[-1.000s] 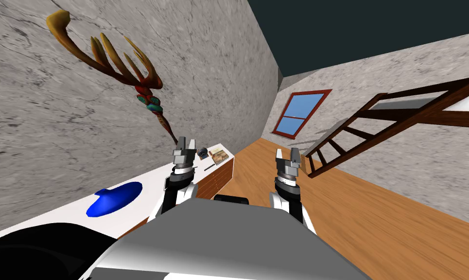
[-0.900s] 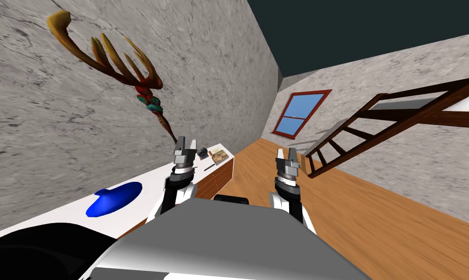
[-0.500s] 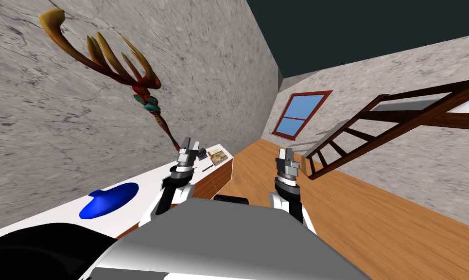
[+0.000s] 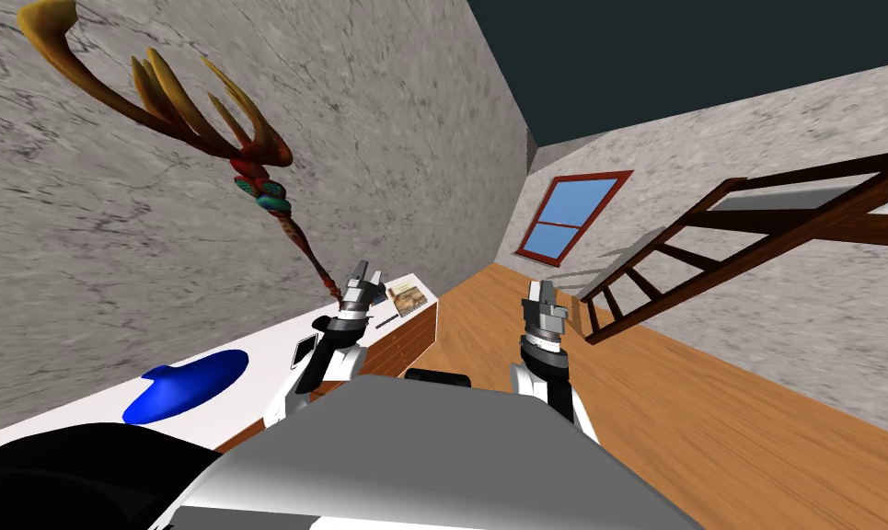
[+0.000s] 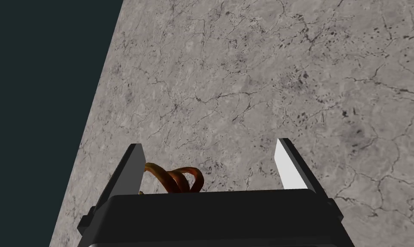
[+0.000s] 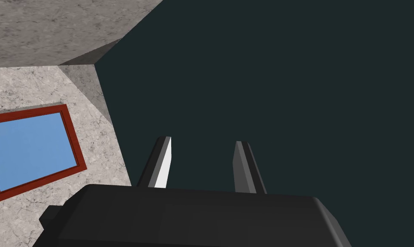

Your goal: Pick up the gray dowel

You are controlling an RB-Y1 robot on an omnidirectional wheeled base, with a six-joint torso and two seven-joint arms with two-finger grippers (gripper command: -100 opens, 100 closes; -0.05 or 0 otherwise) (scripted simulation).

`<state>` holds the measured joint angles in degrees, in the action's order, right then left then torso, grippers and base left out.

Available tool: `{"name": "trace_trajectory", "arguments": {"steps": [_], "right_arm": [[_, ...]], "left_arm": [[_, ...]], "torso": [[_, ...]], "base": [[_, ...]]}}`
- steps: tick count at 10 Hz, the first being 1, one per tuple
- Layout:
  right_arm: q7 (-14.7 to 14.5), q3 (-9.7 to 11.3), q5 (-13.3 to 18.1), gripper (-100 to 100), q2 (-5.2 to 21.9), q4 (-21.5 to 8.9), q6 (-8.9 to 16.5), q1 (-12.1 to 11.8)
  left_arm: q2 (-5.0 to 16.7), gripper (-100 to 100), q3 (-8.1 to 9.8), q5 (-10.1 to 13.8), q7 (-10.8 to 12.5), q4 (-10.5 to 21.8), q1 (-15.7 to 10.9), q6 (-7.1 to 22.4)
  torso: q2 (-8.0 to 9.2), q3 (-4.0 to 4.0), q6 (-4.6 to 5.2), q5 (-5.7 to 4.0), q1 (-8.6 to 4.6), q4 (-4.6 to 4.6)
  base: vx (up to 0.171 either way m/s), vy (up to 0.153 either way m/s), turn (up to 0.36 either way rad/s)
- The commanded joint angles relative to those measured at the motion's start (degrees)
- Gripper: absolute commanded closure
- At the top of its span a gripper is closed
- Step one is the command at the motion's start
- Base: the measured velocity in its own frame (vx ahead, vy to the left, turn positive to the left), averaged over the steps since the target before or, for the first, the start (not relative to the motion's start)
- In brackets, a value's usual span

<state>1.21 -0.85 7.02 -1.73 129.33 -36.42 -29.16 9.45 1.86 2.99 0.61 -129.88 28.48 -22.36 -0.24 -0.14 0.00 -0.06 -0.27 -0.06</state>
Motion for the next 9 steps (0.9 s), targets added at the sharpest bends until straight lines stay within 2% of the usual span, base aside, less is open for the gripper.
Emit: {"name": "trace_trajectory", "arguments": {"steps": [1, 4, 5, 6, 7, 8, 9], "right_arm": [[0.0, 0.0, 0.0, 0, 0.0, 0.0, 0.0, 0.0], [0.0, 0.0, 0.0, 0, 0.0, 0.0, 0.0, 0.0], [0.0, 0.0, 0.0, 0, 0.0, 0.0, 0.0, 0.0], [0.0, 0.0, 0.0, 0, 0.0, 0.0, 0.0, 0.0], [0.0, 0.0, 0.0, 0, 0.0, 0.0, 0.0, 0.0], [0.0, 0.0, 0.0, 0, 0.0, 0.0, 0.0, 0.0], [0.0, 0.0, 0.0, 0, 0.0, 0.0, 0.0, 0.0]], "left_arm": [[0.7, -100, 0.5, 0.74, 0.64, 0.21, -0.01, 1.68], [2.4, -100, 1.56, 3.19, 2.27, 1.58, -1.04, 6.5], [2.4, -100, 1.56, 3.19, 2.27, 1.58, -1.04, 7.57], [3.2, -100, 2.13, 4.48, 3.14, 2.3, -1.59, 9.68], [3.2, -100, 2.13, 4.48, 3.14, 2.3, -1.59, 10.73], [3.97, -100, 2.72, 5.8, 4.05, 3.06, -2.16, 12.85], [3.97, -100, 2.72, 5.8, 4.05, 3.06, -2.16, 14.0]], "torso": [[0.0, 0.0, 0.0, 0.0, 0.0, 0.0], [0.06, 0.03, 0.0, 0.01, 0.08, 0.01], [0.02, 0.01, 0.0, 0.01, 0.04, 0.01], [0.05, 0.02, 0.0, 0.01, 0.05, 0.01], [0.03, 0.02, 0.0, 0.0, 0.02, 0.01], [0.05, 0.02, 0.0, 0.0, 0.03, 0.01], [0.04, 0.02, -0.01, -0.01, -0.03, 0.01]], "base": [[0.039, -0.045, 0.011], [0.048, -0.059, 0.018], [0.045, -0.061, 0.015], [0.052, -0.068, 0.022], [0.043, -0.066, 0.015], [0.05, -0.086, 0.021], [0.05, -0.063, 0.019]]}}
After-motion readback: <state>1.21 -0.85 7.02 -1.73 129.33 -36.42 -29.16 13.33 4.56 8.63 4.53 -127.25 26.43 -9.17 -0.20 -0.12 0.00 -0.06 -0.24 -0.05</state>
